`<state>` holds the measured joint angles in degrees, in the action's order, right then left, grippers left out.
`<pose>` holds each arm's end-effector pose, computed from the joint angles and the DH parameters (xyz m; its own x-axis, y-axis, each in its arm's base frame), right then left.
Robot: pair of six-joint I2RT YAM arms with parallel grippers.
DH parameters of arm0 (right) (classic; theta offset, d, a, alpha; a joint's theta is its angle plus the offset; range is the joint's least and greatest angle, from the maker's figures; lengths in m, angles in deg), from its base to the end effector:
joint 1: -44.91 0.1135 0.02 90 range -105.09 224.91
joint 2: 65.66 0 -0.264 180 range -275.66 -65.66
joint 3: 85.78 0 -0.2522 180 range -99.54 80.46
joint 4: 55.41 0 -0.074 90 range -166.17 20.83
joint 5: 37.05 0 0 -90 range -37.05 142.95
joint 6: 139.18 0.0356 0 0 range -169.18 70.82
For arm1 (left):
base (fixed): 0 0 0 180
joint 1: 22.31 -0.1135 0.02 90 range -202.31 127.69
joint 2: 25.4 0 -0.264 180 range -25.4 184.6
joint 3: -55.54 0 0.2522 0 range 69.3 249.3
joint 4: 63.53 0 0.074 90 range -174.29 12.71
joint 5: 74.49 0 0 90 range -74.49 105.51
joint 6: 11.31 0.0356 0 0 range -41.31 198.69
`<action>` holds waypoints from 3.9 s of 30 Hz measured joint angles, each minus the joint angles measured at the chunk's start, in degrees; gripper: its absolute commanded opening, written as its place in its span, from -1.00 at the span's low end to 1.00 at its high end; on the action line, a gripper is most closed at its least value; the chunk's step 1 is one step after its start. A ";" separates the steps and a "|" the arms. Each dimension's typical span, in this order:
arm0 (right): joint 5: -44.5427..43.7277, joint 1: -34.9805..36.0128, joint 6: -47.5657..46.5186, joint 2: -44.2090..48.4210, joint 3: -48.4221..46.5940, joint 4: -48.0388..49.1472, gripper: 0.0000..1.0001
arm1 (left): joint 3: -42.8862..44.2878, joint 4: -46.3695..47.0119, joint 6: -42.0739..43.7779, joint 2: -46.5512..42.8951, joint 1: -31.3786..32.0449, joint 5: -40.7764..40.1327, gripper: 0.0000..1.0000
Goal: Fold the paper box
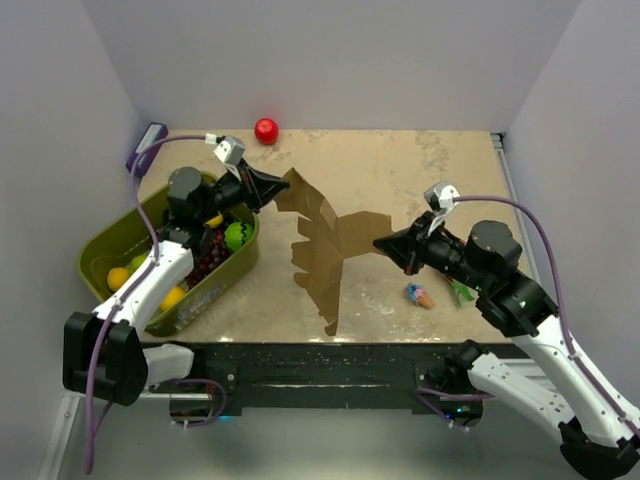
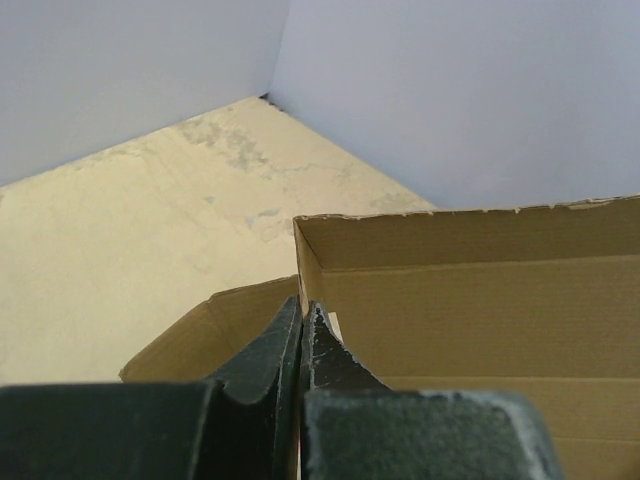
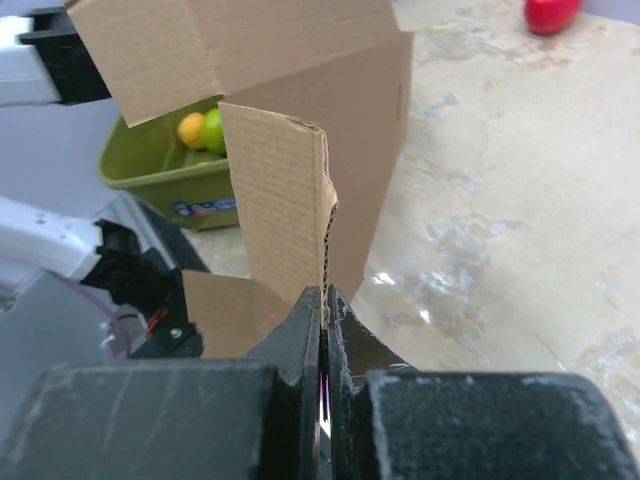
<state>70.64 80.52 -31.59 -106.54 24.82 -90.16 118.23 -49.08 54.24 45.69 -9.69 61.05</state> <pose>0.1151 0.0957 0.3950 -0.3260 0.1207 -0.9376 -0.7362 0.5898 0.3319 0.2699 -0.0865 0.3368 -0.2564 -0.2397 -0.9364 0.8124 0.4715 -0.3431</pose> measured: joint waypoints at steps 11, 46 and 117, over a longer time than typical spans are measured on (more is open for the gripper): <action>-21.22 0.00 6.19 -2.54 4.68 -2.25 0.74 | 1.51 -17.49 9.79 0.17 11.30 -25.27 -1.00; -20.52 0.02 64.26 -18.14 20.55 33.22 0.88 | -7.74 -14.01 7.82 -1.38 25.09 -49.92 -1.00; -35.21 1.57 82.49 -30.93 25.68 37.77 -0.94 | -20.68 -12.79 4.92 1.84 48.19 -54.36 -0.14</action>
<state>35.43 82.09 50.89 -137.47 50.50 -52.39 97.55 -61.87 59.16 47.53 38.50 6.69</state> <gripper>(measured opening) 0.042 0.464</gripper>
